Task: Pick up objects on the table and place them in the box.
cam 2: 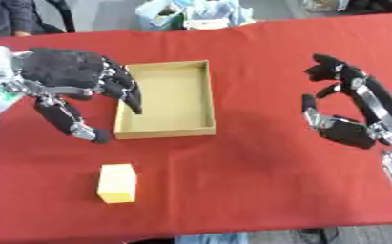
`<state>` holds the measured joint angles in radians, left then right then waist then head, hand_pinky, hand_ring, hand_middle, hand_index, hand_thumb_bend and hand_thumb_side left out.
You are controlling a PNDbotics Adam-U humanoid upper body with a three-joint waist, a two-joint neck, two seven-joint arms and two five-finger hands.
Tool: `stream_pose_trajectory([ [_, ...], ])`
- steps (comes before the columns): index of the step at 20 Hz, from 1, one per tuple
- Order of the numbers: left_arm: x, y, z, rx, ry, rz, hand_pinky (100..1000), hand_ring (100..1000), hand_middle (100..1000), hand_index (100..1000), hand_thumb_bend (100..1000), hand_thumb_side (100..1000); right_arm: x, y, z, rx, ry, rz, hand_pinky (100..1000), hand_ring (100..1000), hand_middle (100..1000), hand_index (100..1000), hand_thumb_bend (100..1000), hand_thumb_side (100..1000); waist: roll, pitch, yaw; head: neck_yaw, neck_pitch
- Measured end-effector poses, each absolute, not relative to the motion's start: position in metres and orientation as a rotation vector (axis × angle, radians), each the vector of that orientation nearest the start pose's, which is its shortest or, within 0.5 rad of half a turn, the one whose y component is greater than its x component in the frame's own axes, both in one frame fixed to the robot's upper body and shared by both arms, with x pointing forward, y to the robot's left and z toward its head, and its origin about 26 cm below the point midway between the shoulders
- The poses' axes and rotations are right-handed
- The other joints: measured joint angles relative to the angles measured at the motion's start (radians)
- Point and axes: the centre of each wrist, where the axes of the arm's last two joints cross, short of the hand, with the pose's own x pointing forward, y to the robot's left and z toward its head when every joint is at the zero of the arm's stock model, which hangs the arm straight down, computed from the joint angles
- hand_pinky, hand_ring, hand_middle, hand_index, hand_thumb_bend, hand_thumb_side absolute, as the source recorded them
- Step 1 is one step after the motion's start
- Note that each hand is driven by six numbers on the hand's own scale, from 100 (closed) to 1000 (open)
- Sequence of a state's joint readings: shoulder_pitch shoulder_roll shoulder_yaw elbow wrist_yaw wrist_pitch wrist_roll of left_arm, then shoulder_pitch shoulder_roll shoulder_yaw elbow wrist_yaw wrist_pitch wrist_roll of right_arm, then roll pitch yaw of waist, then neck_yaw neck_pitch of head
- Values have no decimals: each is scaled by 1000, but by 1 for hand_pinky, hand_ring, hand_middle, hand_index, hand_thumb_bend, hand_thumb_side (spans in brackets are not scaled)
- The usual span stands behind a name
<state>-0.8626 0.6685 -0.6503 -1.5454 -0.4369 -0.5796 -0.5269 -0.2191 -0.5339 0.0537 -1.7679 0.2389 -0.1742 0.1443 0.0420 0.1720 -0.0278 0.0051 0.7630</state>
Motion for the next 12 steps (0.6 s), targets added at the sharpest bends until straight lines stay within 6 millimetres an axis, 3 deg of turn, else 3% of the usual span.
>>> stream_pose_trajectory([
  [7, 383, 189, 202, -232, 1941, 2683, 760, 745, 683, 791, 544, 133, 317, -314, 142, -441, -1982, 913, 634, 812, 782, 964, 100, 263, 4, 5, -8, -1, -8],
  [12, 376, 187, 196, -227, 1908, 2688, 779, 787, 745, 821, 616, 144, 317, -314, 142, -440, -1982, 915, 634, 812, 782, 964, 100, 263, 7, 7, -14, -4, -9],
])
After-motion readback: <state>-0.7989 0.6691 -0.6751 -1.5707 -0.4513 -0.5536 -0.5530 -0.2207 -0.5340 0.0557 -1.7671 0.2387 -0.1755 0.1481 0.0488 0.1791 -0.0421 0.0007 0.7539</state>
